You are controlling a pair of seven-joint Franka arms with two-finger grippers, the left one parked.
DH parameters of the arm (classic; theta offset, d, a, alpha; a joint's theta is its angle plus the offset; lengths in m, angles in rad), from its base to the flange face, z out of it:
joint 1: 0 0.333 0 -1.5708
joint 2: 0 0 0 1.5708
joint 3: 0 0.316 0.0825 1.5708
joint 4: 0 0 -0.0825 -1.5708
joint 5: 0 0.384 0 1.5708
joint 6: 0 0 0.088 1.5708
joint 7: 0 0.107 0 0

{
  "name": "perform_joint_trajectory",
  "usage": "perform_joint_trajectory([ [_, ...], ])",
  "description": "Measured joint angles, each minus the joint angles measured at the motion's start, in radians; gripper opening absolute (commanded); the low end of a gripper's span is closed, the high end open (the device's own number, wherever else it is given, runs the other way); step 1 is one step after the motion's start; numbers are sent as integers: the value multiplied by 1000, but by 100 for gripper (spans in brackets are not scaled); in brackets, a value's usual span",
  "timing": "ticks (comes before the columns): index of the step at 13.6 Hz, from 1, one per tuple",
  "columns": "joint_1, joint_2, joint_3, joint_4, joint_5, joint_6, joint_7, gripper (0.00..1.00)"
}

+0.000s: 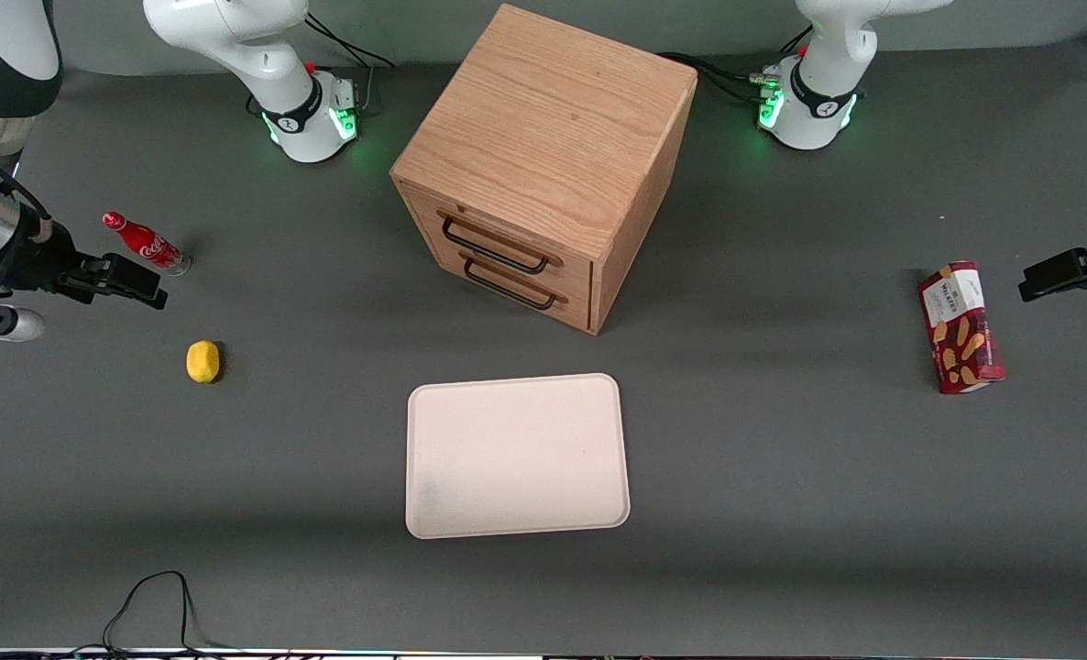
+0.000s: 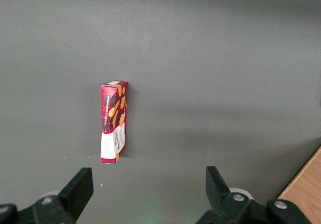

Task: Place coke bottle on tray
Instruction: 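Move the right gripper down over the red Coca-Cola bottle, then close the right gripper on the bottle's cap end and lift it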

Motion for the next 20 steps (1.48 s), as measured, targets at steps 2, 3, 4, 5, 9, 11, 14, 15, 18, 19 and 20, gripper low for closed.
perform_joint_trajectory([
  [2,0,3,0,0,0,0,1,100],
  [3,-2,4,0,0,0,-1,1,100],
  [4,-4,4,-1,-1,0,-7,1,100],
  [5,-6,5,-9,-3,0,-27,-6,100],
  [9,-15,-50,-114,-125,-53,-44,-168,100],
  [11,-20,-136,-174,-268,-108,22,-277,100],
  [14,-23,-302,-299,-536,-209,166,-413,100],
  [15,-23,-365,-335,-632,-247,211,-431,100],
  [18,-22,-494,-427,-835,-327,316,-501,100],
  [19,-22,-509,-468,-875,-351,352,-533,100],
  [20,-21,-515,-514,-910,-379,395,-566,100],
])
